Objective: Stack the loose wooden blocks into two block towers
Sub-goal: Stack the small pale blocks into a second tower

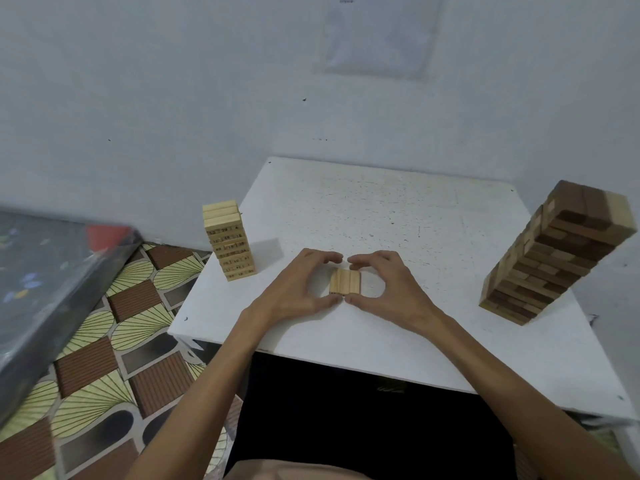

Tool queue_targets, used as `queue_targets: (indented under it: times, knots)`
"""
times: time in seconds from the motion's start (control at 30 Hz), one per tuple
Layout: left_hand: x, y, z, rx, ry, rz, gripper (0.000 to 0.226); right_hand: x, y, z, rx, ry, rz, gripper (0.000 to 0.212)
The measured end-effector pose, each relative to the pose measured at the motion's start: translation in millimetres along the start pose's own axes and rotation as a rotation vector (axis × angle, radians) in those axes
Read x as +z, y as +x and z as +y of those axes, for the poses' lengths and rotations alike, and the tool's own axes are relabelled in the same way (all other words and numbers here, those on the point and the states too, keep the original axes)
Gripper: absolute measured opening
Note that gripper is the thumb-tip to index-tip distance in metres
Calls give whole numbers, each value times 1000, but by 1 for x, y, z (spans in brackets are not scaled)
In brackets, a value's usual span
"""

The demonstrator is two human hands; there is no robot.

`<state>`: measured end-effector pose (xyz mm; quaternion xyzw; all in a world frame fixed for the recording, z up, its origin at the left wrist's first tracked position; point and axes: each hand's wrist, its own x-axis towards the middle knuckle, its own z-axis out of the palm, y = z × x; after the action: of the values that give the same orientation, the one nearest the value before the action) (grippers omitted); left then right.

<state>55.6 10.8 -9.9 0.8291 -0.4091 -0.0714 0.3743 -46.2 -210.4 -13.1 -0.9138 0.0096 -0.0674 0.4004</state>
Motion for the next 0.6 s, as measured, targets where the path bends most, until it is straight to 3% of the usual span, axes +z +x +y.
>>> queue_targets:
  times: [0.3, 0.6]
  knots:
    - [0, -1, 4, -50, -44, 60, 59, 2, 2, 5, 69, -45, 13, 55]
    - [2, 2, 4, 32, -70, 38, 30, 0, 5, 6, -200, 37, 23, 31]
